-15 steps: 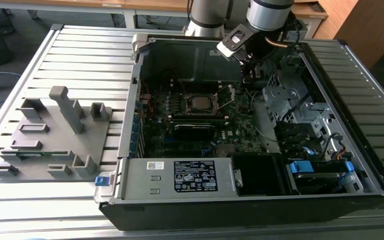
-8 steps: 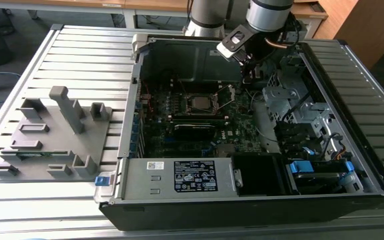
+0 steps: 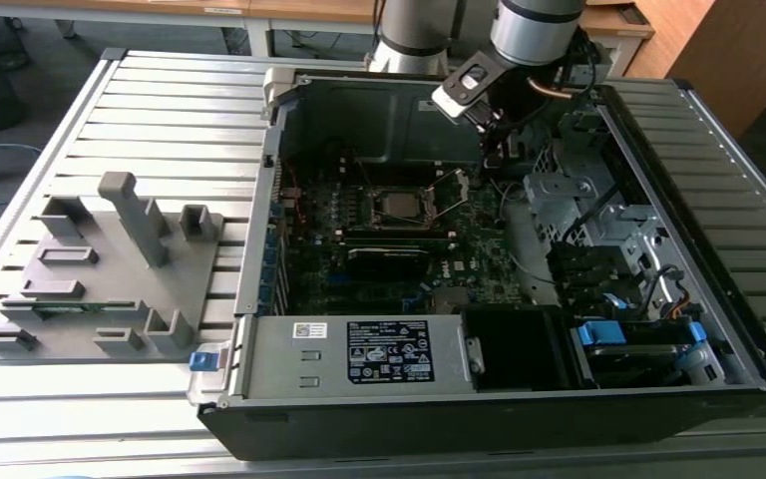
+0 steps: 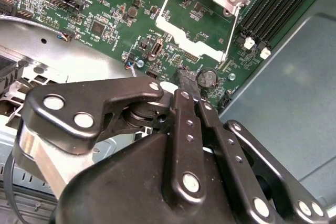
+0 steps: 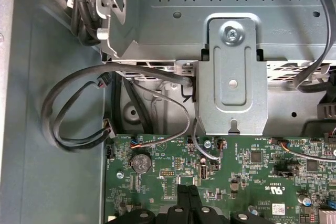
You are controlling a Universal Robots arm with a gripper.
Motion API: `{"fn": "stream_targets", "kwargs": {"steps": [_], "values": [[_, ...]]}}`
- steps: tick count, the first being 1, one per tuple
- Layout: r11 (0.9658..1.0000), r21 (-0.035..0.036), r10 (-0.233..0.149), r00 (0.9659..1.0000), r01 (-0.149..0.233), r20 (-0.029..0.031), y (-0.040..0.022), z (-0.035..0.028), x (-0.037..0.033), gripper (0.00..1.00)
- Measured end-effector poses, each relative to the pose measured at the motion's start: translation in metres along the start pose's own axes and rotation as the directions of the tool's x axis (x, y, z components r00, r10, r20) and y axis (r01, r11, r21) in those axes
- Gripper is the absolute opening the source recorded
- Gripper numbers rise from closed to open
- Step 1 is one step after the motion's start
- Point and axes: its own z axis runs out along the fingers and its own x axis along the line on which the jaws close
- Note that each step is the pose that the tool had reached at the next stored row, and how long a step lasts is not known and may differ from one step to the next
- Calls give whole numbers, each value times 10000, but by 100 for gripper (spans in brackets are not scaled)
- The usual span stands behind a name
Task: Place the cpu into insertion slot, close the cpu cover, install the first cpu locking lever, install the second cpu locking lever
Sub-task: 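Close the cpu cover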
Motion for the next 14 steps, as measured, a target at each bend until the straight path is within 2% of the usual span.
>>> {"fn": "stream_targets", "kwargs": {"steps": [7,14], "values": [[10000,0,0,10000,0,3,0,7,0,11],[10000,1,0,10000,0,4,-3,92,-3,11]]}}
